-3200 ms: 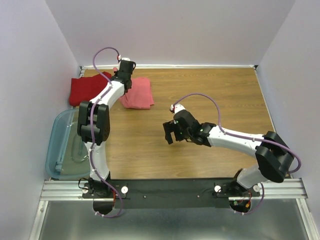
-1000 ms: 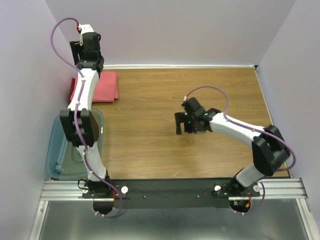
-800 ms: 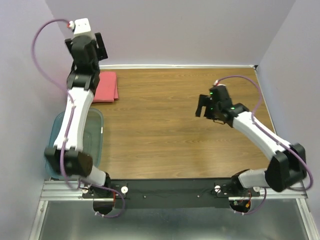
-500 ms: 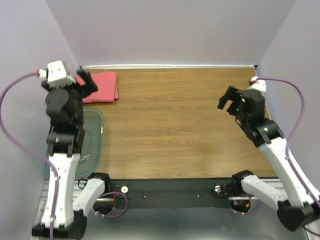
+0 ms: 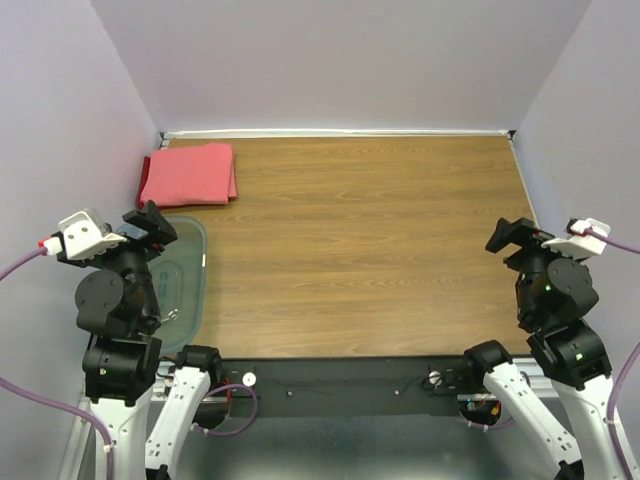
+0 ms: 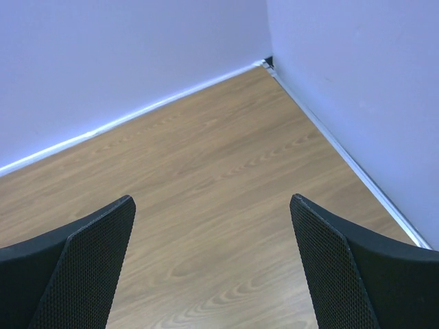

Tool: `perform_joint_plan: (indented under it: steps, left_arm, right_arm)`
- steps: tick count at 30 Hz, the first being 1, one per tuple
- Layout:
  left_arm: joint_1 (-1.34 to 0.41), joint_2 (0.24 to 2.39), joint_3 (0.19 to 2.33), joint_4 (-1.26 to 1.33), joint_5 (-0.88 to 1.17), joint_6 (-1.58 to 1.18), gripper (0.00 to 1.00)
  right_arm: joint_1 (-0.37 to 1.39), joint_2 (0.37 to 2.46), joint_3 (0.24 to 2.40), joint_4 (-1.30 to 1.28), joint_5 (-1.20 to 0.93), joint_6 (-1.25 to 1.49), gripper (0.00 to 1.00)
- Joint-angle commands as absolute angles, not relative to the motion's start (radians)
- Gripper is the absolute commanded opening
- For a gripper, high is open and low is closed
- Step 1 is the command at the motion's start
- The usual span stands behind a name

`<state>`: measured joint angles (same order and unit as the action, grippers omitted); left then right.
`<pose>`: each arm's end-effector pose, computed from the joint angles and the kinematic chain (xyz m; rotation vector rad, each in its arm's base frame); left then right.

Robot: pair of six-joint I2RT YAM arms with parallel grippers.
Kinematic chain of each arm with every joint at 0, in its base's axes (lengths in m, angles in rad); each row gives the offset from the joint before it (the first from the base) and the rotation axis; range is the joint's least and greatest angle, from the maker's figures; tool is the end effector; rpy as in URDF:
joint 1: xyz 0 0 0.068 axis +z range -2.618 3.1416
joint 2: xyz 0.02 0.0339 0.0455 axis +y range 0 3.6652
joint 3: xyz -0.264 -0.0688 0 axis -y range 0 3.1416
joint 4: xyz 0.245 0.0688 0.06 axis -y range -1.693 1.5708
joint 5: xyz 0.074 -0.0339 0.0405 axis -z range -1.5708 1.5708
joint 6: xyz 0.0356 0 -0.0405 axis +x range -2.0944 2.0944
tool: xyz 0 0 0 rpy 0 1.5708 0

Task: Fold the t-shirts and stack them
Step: Reset both grippers

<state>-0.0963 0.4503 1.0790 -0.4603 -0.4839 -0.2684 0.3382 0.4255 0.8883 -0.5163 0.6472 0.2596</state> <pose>0.0506 0.0118 0.4387 -0.5148 1.3256 0.0381 0.0772 0.0044 0.3801 0.4281 1.5560 -0.0637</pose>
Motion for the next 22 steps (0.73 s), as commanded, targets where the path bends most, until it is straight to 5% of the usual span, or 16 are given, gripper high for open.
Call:
perform_joint_plan:
  steps: [1, 22]
  left_arm:
    - [-0.123, 0.400, 1.005, -0.454, -0.545, -0.304, 0.94]
    - [-0.133, 0.278, 0.825, -0.278, -0.517, -0.327, 0.94]
  right_arm:
    - [0.336, 0.370, 0.824, -0.522, 0.721, 0.251, 1.00]
    - [0.336, 0.313, 0.769, -0.494, 0.643, 0.255, 1.00]
